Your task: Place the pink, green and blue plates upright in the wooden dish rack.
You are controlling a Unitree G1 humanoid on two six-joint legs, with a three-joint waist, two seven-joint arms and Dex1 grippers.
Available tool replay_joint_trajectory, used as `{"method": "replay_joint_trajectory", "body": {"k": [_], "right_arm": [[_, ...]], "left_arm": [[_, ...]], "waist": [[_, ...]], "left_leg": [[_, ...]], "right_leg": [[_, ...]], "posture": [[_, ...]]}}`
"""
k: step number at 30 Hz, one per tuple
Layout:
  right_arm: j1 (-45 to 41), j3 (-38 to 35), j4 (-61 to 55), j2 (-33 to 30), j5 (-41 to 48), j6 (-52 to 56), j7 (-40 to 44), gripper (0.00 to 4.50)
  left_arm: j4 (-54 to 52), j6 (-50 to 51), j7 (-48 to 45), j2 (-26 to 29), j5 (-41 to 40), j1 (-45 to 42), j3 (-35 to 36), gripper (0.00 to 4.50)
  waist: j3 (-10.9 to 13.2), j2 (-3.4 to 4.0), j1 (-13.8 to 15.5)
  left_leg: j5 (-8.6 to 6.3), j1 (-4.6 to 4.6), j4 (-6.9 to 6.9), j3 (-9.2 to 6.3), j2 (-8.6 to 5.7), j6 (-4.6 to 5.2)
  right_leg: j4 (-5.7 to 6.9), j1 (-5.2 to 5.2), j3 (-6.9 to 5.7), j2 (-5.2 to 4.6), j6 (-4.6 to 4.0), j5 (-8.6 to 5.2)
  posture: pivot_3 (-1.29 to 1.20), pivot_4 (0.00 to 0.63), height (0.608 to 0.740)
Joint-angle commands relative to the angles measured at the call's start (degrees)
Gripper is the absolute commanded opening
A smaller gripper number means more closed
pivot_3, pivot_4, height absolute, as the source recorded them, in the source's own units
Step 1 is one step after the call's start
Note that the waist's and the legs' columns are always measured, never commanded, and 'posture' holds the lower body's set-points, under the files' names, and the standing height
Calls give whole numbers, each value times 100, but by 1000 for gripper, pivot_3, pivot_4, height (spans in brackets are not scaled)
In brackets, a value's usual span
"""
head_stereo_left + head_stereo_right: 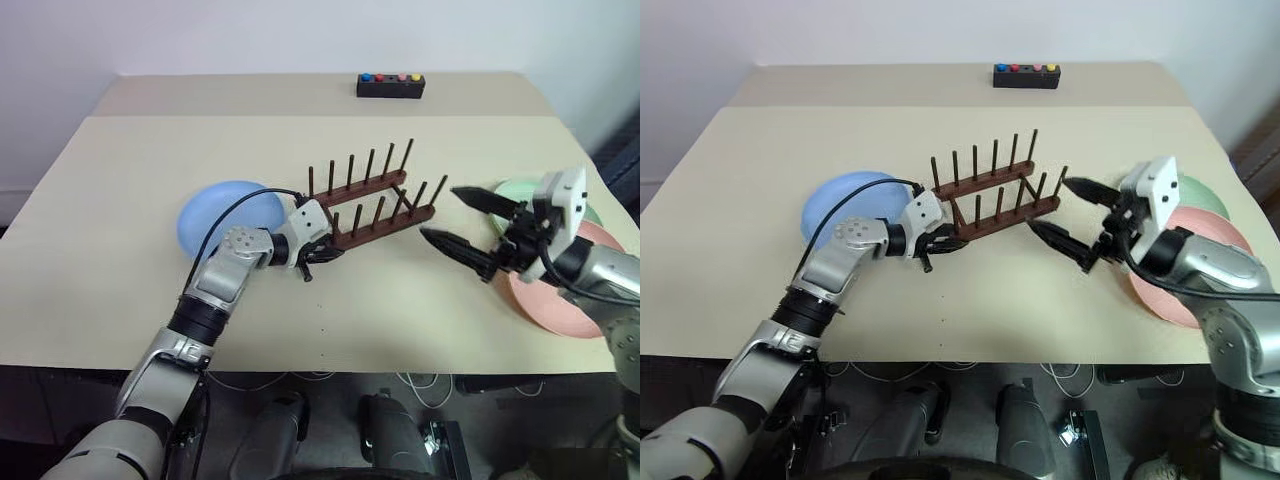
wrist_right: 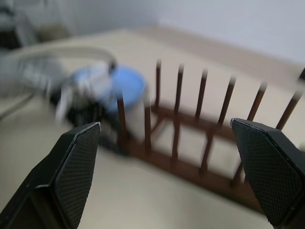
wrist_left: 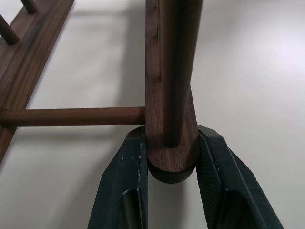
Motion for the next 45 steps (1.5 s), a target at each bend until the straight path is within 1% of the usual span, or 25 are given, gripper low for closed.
{"method": "replay_joint_trajectory", "body": {"k": [1,3,8,15,18,23,26,27,30,31,34,36,39,41,43,44,45], "right_arm": [[198,-486,-233,-245,289,10,311,4500],[348,-661,-283,-316,424,69,387,4500],[746,-848,-476,-408,538,182,461,4500],[1165,-841,-621,-465,526,296,478,4500],[1255,-858,-578,-521,375,218,529,4500],[1057,-730,-526,-521,321,180,465,4500],[989,-662,-513,-507,277,177,444,4500],[970,-646,-505,-505,267,178,441,4500],[938,-619,-504,-504,250,184,438,4500],[929,-611,-505,-504,249,185,438,4500],[900,-613,-536,-512,302,227,424,4500],[919,-611,-553,-509,338,269,432,4500],[1015,-502,-581,-493,361,345,489,4500],[1062,-439,-583,-498,333,371,507,4500],[1124,-299,-566,-501,319,411,557,3961],[1140,-129,-504,-547,141,391,551,3630],[1180,66,-447,-625,-88,351,570,3123]], "left_arm": [[-372,-455,-499,87,-374,-53,164,756],[-454,-562,-758,144,-447,16,109,756],[-405,-631,-1081,339,-267,92,-121,756],[-326,-763,-1151,420,-84,124,-298,756],[-267,-758,-1072,418,-26,110,-322,756],[-306,-445,-1038,345,-93,158,-326,756],[-218,-384,-983,333,-42,147,-318,2377],[-176,-432,-954,324,-12,150,-322,2762],[-65,-671,-827,319,122,150,-362,4246],[-60,-612,-901,322,70,152,-371,4461],[-245,-411,-815,349,-146,129,-120,4461],[-615,71,-936,452,-476,145,59,4461],[-1292,1116,-1230,820,-1048,180,306,3607],[-1529,1413,-1263,989,-1182,199,347,2648],[-1870,1657,-1448,1261,-1433,293,457,1631],[-2047,1875,-1531,1394,-1599,307,515,1112],[-2278,2070,-1723,1574,-1781,363,506,570]], "waist": [[-1,1,-11],[-1,1,-11],[-1,1,-14],[-1,1,-3],[-1,1,-4],[-1,1,-8],[-1,1,-4],[-1,1,-3],[-1,1,-6],[-1,1,-5],[-1,1,-6],[-1,1,-7],[-1,1,-19],[-2,3,-16],[-2,3,-19],[-2,3,-14],[-1,2,-15]], "left_leg": [[-1,0,2,3,0,1],[-1,1,8,9,1,2],[-2,1,10,11,4,3],[-4,2,11,16,5,7],[-5,2,11,18,5,8],[-5,2,12,23,7,8],[-6,2,12,24,7,9],[-6,2,12,24,7,10],[-6,2,14,26,7,10],[-6,2,14,26,7,10],[-7,2,14,27,7,11],[-7,2,14,26,7,11],[-8,2,14,27,9,13],[-8,4,12,27,10,13],[-8,5,13,30,10,13],[-8,5,13,30,10,13],[-8,6,13,32,10,13]], "right_leg": [[-1,0,1,-1,1,1],[-1,3,4,-2,3,2],[-2,4,8,-4,3,2],[-5,4,14,-4,3,1],[-6,4,15,-4,3,2],[-5,4,15,-4,4,2],[-5,4,15,-4,4,2],[-5,4,15,-4,4,2],[-5,4,16,-4,5,2],[-6,4,16,-4,5,2],[-6,4,17,-4,5,2],[-5,4,17,-4,5,2],[-5,3,17,-3,5,2],[-4,2,18,-1,6,1],[-3,3,19,-2,5,1],[-4,3,20,-1,5,2],[-4,3,22,-2,5,1]], "posture": [[0,150,740],[0,150,740],[0,150,740],[0,150,740],[0,150,740],[0,150,740],[0,150,740],[0,150,740],[0,150,740],[0,150,740],[0,150,740],[0,150,740],[0,150,740],[0,150,740],[0,150,740],[0,150,740],[0,150,740]]}}
